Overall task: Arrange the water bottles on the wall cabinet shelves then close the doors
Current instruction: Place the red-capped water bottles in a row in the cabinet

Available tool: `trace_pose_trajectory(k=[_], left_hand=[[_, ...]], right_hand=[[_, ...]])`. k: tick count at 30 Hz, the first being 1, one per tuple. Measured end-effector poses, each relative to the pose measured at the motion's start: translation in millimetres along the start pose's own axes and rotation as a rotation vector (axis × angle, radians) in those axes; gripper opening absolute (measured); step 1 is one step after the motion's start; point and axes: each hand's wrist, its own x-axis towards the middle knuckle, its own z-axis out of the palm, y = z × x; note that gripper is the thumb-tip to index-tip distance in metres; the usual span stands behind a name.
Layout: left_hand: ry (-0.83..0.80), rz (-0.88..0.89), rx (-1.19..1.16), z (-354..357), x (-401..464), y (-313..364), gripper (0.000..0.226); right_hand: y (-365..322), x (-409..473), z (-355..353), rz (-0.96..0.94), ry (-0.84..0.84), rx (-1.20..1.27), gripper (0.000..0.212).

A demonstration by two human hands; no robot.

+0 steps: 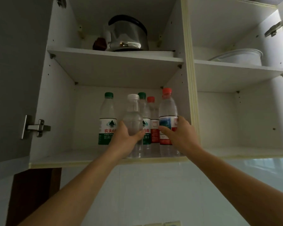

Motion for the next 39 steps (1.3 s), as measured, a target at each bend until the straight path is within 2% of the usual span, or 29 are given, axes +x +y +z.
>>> trace_pose_trajectory(k=[8, 17, 24, 28, 30, 33, 36, 39], left_hand=[[0.030, -0.003, -0.043, 37, 14, 0, 0.064], [0.069, 0.007, -0.027, 52, 19, -5, 0.074], [0.121, 0.121, 0.310, 42, 7, -8, 0.094], [0.263, 0.341, 0.494, 5, -3, -6, 0.082], [0.351, 0.394, 0.541, -21, -4, -6, 0.075], [0.434, 0.321, 0.566, -53, 3, -12, 0.073], [0.392, 0.156, 0.484, -68, 15, -21, 0.088], [0.291, 0.025, 0.394, -72, 24, -34, 0.108]], right_hand=[[3, 3, 13, 0.022, 0.052, -0.060, 0.057], [18, 1, 20, 0.014, 0.044, 0.012, 0.052], [32, -16, 24, -0.082, 0.042, -0.043, 0.071], [32, -17, 24, -0.113, 0.049, -0.045, 0.068], [32, -21, 24, -0.153, 0.037, -0.080, 0.069], [22, -31, 28, -0.343, 0.113, -0.308, 0.071], [-4, -35, 34, -0.514, 0.097, -0.324, 0.072], [-29, -32, 45, -0.400, -0.025, -0.193, 0.082]])
